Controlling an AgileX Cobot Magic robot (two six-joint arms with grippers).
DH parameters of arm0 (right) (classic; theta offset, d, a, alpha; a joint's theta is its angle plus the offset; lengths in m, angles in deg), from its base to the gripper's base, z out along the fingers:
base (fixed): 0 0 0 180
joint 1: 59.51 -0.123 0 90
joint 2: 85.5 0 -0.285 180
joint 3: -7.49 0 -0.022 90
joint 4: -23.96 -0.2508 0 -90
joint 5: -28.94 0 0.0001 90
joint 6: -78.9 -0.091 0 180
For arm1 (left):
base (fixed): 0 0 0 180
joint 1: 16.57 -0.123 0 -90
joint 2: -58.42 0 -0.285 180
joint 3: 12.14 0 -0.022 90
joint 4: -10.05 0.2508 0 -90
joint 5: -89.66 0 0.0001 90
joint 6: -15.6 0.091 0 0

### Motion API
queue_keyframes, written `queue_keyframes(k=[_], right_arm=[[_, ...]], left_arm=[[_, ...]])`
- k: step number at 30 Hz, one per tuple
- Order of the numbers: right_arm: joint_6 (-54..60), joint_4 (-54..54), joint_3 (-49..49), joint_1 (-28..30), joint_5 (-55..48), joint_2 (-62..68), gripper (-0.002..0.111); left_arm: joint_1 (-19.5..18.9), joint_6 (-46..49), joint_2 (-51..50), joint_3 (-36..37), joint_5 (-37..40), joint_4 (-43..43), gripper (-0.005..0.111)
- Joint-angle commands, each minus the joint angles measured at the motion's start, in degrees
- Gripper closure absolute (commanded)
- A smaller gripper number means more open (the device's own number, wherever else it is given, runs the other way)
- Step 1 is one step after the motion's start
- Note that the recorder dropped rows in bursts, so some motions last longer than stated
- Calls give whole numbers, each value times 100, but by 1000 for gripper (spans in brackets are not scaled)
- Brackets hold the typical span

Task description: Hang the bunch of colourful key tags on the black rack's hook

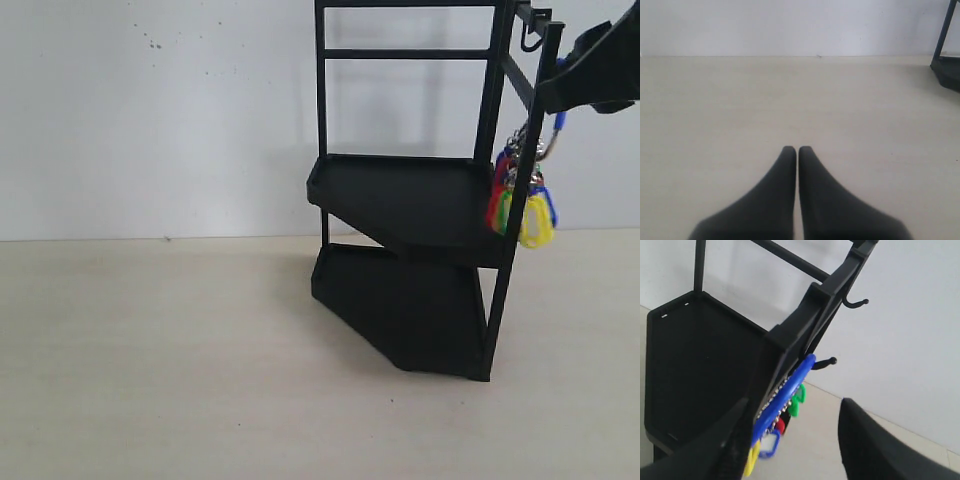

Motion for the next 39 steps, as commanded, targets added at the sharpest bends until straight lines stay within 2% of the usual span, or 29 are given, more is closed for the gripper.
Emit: queue_keyframes(k=[1, 10, 14, 16, 18, 19, 23, 27, 30, 32, 39], right_arm=[[-45, -16, 29, 12, 116, -62, 55], [-102, -3, 29, 12, -660, -794, 55], [-668, 142, 29, 12, -1581, -1300, 56], [-1037, 149, 29, 12, -2143, -1518, 65], [-1299, 149, 29, 12, -2854, -1725, 88], [-1440, 138, -74, 12, -3453, -1932, 107], [-1506, 80, -916, 12, -4398, -2445, 107], [-1599, -85, -2296, 12, -3656, -3226, 107], [-2461, -124, -3276, 12, -2870, -3825, 107], [-2882, -124, -3562, 12, -2868, -4019, 107], [-2883, -124, -3664, 12, -2806, -4067, 107]], left_arm=[[-21, -60, 12, -8, -86, -52, 102], [-21, -60, 12, -8, -86, -52, 102], [-21, -60, 12, -8, -86, -52, 102], [-21, -60, 12, -8, -86, -52, 102], [-21, -60, 12, -8, -86, -52, 102], [-21, -60, 12, -8, -86, -52, 102], [-21, -60, 12, -8, -86, -52, 102], [-21, -60, 12, -8, -86, -52, 102], [-21, -60, 12, -8, -86, -52, 102], [-21, -60, 12, -8, -86, -52, 102], [-21, -60, 12, -8, -86, -52, 102]])
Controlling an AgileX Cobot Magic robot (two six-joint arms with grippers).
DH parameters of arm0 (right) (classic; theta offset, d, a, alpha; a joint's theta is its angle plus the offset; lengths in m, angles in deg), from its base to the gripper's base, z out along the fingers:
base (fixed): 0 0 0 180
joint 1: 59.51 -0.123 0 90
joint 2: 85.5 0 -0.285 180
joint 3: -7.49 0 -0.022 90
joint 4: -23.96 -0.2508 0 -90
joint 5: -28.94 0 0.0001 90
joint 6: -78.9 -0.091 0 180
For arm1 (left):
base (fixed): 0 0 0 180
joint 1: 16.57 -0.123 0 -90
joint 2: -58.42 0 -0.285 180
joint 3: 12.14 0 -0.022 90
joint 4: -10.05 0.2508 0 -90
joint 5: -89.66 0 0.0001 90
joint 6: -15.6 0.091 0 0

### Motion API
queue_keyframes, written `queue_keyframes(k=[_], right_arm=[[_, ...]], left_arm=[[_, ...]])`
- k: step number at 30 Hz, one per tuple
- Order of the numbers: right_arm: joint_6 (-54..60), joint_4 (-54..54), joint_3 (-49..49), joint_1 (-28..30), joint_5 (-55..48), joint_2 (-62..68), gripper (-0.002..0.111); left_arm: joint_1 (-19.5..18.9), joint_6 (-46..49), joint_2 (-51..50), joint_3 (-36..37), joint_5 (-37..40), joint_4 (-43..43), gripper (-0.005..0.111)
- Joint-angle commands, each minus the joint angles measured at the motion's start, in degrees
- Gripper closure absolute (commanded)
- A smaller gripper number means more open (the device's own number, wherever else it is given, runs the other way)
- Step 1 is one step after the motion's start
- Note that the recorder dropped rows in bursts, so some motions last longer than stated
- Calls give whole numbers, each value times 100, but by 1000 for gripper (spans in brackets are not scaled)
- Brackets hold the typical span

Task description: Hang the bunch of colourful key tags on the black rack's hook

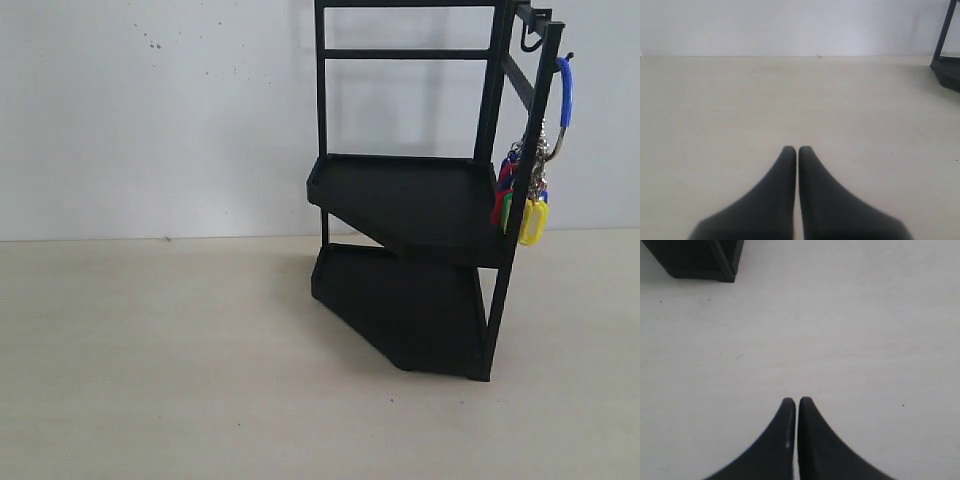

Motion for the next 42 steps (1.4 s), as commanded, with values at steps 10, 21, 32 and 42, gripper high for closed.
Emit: queue_keyframes(k=[10, 21, 32, 42], right_arm=[[-42, 28, -17, 12, 103, -43, 107], [-41, 28, -17, 24, 101, -1319, 107], [-41, 28, -17, 24, 101, -2765, 107], [-41, 28, -17, 24, 101, -2844, 107]], left_arm=[[-21, -60, 12, -8, -86, -52, 102], [-21, -60, 12, -8, -86, -52, 102], [-21, -60, 12, -8, -86, -52, 102], [-21, -60, 12, -8, -86, -52, 102]])
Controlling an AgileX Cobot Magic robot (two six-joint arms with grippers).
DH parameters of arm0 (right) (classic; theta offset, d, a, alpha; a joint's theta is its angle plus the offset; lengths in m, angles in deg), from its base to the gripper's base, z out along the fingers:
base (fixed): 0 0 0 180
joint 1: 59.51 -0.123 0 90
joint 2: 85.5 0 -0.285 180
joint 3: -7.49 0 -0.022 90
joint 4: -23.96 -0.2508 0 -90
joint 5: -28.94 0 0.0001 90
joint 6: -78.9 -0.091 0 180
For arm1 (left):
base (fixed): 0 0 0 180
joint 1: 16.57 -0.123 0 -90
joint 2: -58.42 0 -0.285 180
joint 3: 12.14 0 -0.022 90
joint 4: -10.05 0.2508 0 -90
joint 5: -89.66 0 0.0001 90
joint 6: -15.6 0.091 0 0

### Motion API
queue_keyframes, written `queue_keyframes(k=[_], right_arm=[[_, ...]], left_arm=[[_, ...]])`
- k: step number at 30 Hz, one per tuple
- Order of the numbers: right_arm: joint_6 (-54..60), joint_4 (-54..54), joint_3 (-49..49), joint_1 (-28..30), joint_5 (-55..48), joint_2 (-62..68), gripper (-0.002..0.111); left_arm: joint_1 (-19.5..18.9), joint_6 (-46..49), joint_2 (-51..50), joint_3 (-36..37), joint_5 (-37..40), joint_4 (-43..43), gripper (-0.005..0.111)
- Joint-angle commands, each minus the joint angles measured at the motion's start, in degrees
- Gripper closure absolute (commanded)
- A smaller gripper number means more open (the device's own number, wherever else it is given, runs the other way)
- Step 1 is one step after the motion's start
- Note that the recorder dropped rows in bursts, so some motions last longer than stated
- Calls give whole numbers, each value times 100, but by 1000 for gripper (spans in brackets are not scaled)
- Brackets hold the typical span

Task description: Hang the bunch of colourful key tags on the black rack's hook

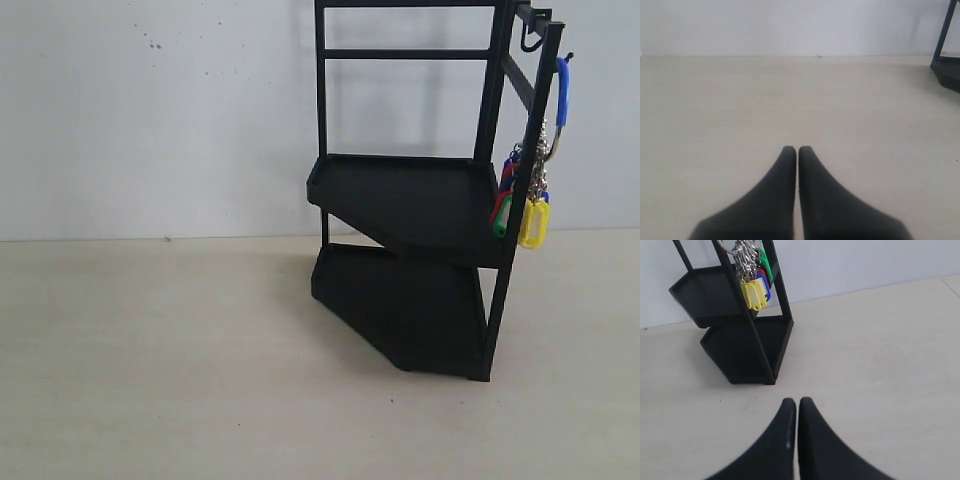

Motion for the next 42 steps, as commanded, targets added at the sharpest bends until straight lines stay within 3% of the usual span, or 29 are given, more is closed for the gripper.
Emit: queue_keyframes(k=[1, 33, 35, 42], right_arm=[[-4, 28, -17, 24, 37, -36, 107], [20, 157, -17, 24, 73, -33, 107], [9, 161, -32, 24, 503, -78, 107], [160, 1144, -1043, 24, 3983, -303, 107]], left_arm=[[-21, -60, 12, -8, -86, -52, 102], [-21, -60, 12, -8, -86, -52, 102], [-21, -60, 12, -8, -86, -52, 102], [-21, -60, 12, -8, -86, -52, 102]])
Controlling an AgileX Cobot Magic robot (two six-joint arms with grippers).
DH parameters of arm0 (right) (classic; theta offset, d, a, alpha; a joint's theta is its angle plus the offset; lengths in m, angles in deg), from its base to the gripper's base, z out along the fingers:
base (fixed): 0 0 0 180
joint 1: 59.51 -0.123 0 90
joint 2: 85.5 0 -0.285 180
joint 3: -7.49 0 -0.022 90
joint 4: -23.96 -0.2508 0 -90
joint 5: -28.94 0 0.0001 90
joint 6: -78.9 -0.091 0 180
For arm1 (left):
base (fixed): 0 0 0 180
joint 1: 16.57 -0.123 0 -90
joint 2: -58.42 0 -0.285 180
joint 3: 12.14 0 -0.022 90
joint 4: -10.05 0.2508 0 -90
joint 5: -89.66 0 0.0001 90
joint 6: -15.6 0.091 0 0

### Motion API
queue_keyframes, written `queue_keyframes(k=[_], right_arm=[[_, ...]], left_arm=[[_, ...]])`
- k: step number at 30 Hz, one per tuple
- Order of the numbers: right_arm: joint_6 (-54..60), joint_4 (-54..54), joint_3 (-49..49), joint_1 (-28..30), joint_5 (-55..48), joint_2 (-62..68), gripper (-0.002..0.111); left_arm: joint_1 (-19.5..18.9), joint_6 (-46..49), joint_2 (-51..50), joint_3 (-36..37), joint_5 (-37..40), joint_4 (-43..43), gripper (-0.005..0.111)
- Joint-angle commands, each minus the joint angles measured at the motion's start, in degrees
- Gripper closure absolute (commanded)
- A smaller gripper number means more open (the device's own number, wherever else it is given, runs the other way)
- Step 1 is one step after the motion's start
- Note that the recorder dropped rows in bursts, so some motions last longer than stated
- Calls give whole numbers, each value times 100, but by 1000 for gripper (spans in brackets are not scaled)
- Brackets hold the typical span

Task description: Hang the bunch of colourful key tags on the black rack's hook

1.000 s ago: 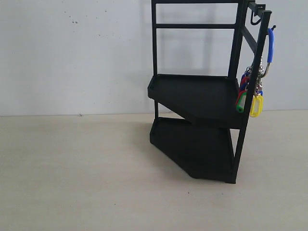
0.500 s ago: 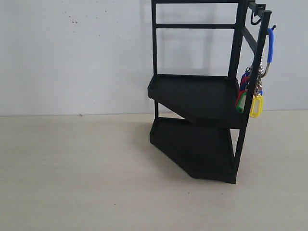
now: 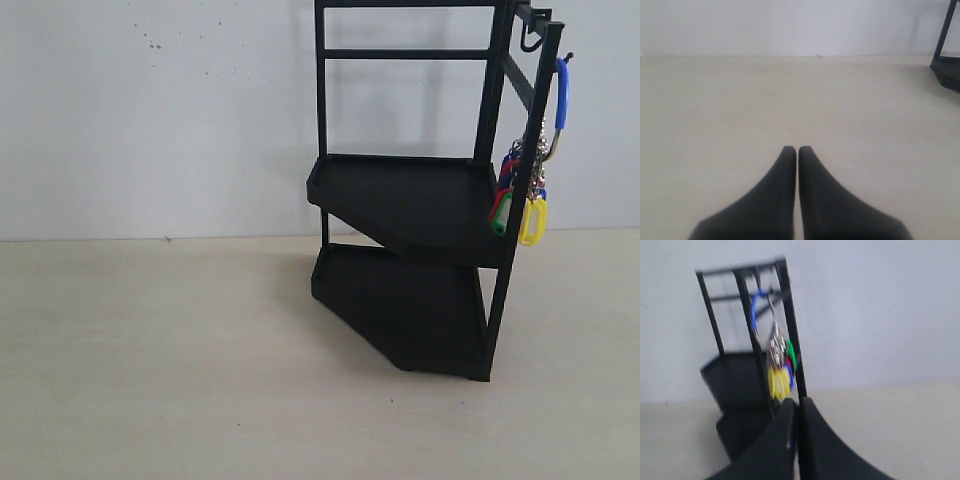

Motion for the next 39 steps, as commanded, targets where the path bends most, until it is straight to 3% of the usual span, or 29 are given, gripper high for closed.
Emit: queue_keyframes(k=[1, 12, 20, 27, 36, 39], right_arm=[[75, 674, -772, 24, 1982, -45, 107], [83, 734, -2440, 24, 2298, -45, 107], [276, 375, -2525, -51, 2240, -45, 107], [2440, -1615, -2525, -51, 2197, -45, 107], [2483, -1729, -2577, -51, 2190, -45, 107], [2474, -1790, -2577, -51, 1748, -45, 107]], left_arm=[[-21, -60, 12, -8, -86, -52, 102], [-21, -60, 12, -8, -86, -52, 102], [-21, -60, 12, -8, -86, -52, 102], [-21, -60, 12, -8, -86, -52, 102], [-21, -60, 12, -8, -86, -52, 102], [-21, -60, 12, -8, -86, -52, 102]])
